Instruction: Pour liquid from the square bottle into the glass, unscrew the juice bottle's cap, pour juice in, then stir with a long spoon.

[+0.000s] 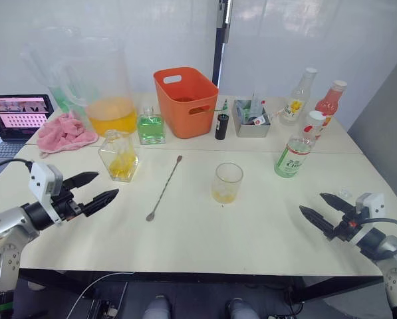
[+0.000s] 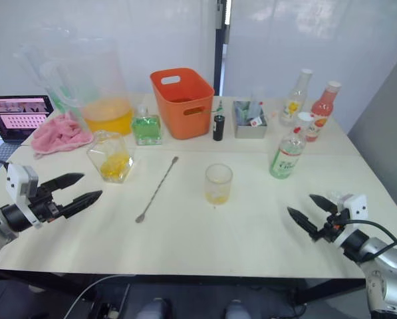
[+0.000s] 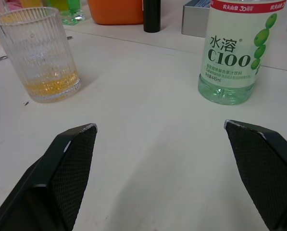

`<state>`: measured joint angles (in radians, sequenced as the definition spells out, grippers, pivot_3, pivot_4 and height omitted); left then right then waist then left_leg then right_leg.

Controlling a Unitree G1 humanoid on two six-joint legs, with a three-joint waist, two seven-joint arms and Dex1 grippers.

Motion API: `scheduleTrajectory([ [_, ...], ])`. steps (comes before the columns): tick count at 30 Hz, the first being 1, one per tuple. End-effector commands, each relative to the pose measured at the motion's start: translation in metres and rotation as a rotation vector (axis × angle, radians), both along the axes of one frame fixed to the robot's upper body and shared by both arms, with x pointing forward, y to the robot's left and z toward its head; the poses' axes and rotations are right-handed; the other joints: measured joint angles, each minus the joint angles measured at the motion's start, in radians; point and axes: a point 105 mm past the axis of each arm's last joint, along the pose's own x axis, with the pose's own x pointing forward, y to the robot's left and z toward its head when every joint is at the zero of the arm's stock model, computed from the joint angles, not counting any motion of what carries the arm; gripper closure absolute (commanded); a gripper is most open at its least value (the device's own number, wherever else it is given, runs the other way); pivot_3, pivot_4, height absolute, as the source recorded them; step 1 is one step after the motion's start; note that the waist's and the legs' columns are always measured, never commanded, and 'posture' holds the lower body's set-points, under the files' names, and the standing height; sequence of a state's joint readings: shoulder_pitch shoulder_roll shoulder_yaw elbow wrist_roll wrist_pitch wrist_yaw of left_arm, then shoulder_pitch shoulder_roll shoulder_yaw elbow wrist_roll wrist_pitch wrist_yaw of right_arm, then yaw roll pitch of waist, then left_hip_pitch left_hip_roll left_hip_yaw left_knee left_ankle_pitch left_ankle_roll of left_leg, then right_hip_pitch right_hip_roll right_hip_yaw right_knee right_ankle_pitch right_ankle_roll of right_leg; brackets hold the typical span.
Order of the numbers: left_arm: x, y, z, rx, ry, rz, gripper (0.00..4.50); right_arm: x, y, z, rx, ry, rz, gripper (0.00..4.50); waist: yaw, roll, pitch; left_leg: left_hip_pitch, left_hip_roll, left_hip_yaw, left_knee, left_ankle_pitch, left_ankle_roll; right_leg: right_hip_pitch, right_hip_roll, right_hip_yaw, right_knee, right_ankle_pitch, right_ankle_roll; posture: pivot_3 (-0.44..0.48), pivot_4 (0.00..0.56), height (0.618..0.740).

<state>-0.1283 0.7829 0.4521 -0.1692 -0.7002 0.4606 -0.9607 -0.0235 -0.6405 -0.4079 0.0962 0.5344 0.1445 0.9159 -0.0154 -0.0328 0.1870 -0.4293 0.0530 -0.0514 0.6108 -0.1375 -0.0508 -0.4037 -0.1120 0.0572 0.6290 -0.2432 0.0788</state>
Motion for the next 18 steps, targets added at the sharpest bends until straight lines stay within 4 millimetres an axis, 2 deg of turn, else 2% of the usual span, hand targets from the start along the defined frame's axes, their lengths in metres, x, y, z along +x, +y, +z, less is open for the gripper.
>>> scheduleTrajectory([
  [1,-0.008,-0.024,0.031,-0.029,-0.066,-0.114,0.03,0.002,-0.001,0.016,0.024,-0.043,-0.014,0.0,0.0,0.0,0.0,0.0,0.0,0.0,0.0,0.0,0.0,0.0,0.0,0.0,0.0,0.0,0.0,0.0,0.15,0.74],
  [4,-0.011,-0.041,0.047,-0.052,-0.085,-0.185,0.03,0.008,-0.003,0.023,0.055,-0.051,-0.059,0.0,-0.004,0.0,0.0,0.001,0.0,0.0,0.0,0.0,0.0,0.0,0.001,0.0,0.0,0.0,0.0,0.0,0.15,0.74],
  [7,-0.015,-0.053,0.056,-0.062,-0.08,-0.235,0.03,0.014,-0.004,0.026,0.069,-0.032,-0.097,0.0,-0.007,0.0,0.0,0.001,0.0,0.0,0.0,0.0,0.0,0.0,0.001,0.002,0.0,0.0,0.0,0.0,0.15,0.74],
  [9,-0.02,-0.061,0.06,-0.07,-0.072,-0.272,0.03,0.018,-0.003,0.035,0.1,-0.048,-0.111,0.0,-0.007,0.0,0.0,0.002,0.0,0.0,0.0,0.0,0.0,0.0,0.001,0.002,0.0,0.0,0.0,0.0,0.15,0.74],
  [16,-0.028,-0.075,0.06,-0.049,-0.059,-0.311,0.03,0.056,-0.006,0.076,0.089,-0.135,-0.222,0.0,-0.021,0.0,0.0,0.003,0.0,0.002,0.0,0.0,0.0,0.0,0.002,0.005,0.0,0.001,0.001,0.0,0.15,0.74],
  [18,-0.029,-0.076,0.059,-0.048,-0.058,-0.311,0.03,0.061,-0.007,0.082,0.075,-0.14,-0.225,0.0,-0.021,0.0,0.0,0.003,0.0,0.001,-0.001,0.0,0.001,0.0,0.002,0.005,0.0,0.0,0.001,0.0,0.15,0.74],
])
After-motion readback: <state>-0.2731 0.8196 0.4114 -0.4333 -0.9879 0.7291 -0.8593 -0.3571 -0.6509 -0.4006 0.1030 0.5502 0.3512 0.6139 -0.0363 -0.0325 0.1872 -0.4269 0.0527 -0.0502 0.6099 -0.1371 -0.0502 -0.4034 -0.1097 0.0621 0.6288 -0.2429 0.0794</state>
